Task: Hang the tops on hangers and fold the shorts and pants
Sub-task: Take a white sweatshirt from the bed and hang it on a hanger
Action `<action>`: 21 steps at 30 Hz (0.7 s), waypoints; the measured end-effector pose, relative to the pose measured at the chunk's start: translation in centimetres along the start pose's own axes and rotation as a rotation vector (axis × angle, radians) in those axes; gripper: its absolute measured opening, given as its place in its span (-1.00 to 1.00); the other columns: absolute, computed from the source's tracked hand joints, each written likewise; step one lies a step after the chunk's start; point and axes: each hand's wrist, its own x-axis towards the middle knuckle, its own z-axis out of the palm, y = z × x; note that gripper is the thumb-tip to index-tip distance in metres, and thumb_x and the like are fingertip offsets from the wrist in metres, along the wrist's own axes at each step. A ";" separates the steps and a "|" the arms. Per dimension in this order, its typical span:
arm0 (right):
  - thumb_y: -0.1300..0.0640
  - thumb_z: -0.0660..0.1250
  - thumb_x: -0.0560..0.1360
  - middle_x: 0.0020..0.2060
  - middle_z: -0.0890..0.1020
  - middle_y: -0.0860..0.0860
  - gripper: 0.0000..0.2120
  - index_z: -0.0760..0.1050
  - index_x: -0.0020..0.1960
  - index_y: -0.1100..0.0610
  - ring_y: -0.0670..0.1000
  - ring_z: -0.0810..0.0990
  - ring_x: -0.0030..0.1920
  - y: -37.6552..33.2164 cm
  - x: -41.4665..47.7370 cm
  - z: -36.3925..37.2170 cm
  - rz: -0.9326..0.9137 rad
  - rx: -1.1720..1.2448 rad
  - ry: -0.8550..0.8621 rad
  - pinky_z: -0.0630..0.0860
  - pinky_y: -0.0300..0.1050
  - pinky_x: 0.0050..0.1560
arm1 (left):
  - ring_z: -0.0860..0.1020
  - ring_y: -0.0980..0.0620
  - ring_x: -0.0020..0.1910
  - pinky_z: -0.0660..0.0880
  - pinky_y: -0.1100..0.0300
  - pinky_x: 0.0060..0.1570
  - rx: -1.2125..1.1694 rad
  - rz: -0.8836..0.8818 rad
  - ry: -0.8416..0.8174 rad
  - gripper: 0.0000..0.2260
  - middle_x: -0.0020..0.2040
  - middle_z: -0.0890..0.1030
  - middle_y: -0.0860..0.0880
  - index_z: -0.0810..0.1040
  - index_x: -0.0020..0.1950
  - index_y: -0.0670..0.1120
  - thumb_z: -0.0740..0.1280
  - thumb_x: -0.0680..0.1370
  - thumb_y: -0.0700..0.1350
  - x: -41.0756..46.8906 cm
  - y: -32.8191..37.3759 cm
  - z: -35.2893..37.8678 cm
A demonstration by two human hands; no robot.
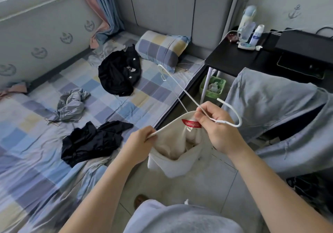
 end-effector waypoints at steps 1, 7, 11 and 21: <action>0.14 0.27 0.65 -0.37 0.45 0.00 -0.79 0.46 -0.16 0.14 -0.11 0.43 -0.28 0.2 -0.1 -0.4 0.010 -0.007 0.029 0.41 -0.17 -0.17 | 0.42 0.05 -0.26 0.34 0.16 -0.22 -0.043 0.015 -0.047 -0.76 -0.29 0.49 0.04 0.42 -0.22 -0.01 0.25 0.65 -0.18 0.0 0.3 0.5; 0.15 0.27 0.65 -0.31 0.52 0.22 -0.80 0.51 -0.12 0.21 0.02 0.47 -0.28 0.8 0.1 -3.8 0.119 -0.111 0.138 0.42 -0.06 -0.15 | 0.24 0.18 -0.43 0.19 0.31 -0.41 -0.369 0.078 0.108 -0.65 -0.44 0.29 0.16 0.28 -0.30 -0.05 0.21 0.69 -0.16 0.1 3.7 1.3; 0.04 0.23 0.67 -0.46 0.55 -0.12 -0.75 0.64 -0.07 0.05 -0.16 0.38 -0.48 0.5 -1.0 -4.7 0.132 -0.123 0.209 0.31 -0.38 -0.37 | 0.30 0.20 -0.41 0.25 0.34 -0.40 -0.459 0.061 0.281 -0.73 -0.41 0.36 0.16 0.41 -0.23 -0.18 0.19 0.66 -0.18 1.6 5.8 0.3; -0.19 0.24 0.54 -0.49 0.20 0.01 -0.59 0.50 -0.24 0.13 -0.06 0.17 -0.48 1.7 -6.5 -3.4 0.066 0.132 0.058 0.12 -0.23 -0.46 | 0.28 0.20 -0.46 0.25 0.36 -0.46 -0.344 0.084 0.331 -0.70 -0.45 0.34 0.16 0.35 -0.27 -0.18 0.18 0.66 -0.14 2.3 5.9 -3.1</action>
